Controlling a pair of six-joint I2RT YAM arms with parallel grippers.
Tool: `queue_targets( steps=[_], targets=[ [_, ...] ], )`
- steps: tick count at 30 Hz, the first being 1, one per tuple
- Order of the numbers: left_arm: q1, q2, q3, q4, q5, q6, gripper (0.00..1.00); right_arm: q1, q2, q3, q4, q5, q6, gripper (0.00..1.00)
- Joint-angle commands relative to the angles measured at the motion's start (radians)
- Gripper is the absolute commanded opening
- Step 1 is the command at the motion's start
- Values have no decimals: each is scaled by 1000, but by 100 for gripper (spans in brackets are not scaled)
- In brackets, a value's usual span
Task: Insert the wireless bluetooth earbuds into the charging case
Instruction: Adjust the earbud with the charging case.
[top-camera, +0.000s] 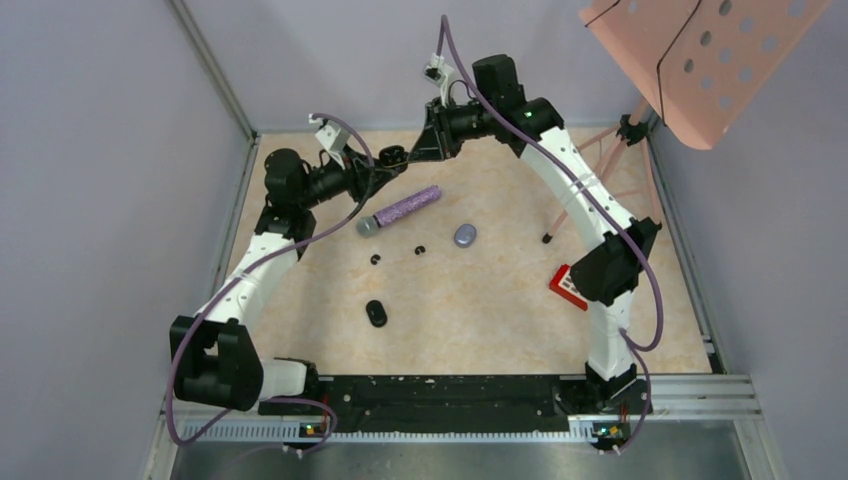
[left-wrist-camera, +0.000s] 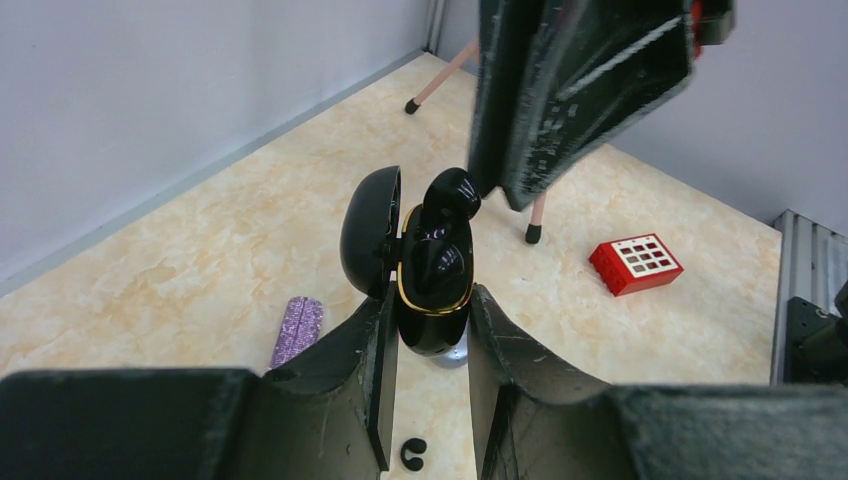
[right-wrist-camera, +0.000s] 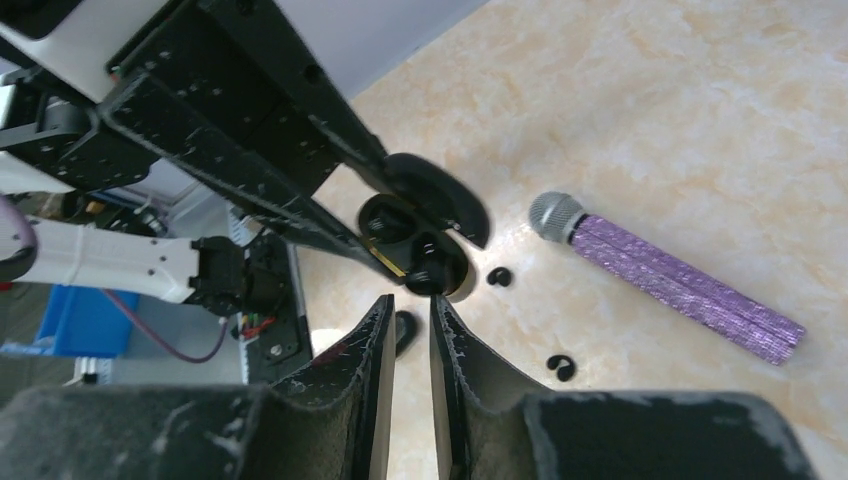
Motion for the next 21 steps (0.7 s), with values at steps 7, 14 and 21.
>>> queue_targets(
  steps=[7, 14, 21],
  targets=[
    [-21, -1, 4, 46, 1, 10, 0, 25, 3, 65, 3, -145, 11, 20],
    [-21, -5, -6, 56, 23, 11, 0, -11, -15, 83, 18, -234, 19, 21],
    [-21, 13, -13, 133, 263, -19, 0, -89, -125, -46, 180, -430, -80, 38]
  ],
)
